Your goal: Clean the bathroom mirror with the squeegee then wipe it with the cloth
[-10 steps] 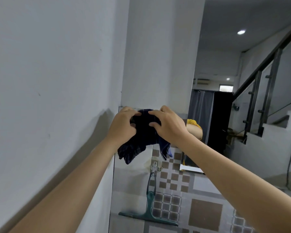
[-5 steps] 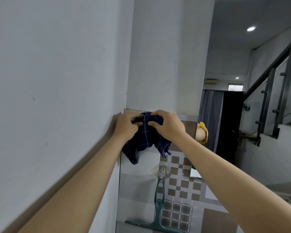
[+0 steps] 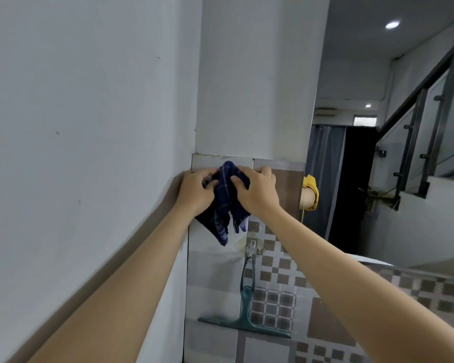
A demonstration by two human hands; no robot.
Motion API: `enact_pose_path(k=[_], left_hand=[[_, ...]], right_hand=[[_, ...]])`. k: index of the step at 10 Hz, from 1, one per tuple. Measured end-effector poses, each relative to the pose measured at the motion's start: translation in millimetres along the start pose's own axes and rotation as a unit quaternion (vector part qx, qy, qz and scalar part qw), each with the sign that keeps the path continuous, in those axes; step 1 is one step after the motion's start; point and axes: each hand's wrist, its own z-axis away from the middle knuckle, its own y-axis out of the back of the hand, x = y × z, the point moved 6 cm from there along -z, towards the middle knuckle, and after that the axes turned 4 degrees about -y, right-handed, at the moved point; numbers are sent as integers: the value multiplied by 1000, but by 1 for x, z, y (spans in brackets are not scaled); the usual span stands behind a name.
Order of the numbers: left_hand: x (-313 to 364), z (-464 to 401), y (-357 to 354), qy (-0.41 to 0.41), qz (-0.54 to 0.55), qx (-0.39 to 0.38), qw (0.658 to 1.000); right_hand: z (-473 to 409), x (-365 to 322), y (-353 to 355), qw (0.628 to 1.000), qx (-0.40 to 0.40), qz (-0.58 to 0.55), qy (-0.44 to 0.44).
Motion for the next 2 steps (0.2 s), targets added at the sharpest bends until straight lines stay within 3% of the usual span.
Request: enact_pose_path(k=[2], left_hand=[[19,23,10,15,-13,30,999]], right_hand=[[16,-4,8,998,17,64,-9]])
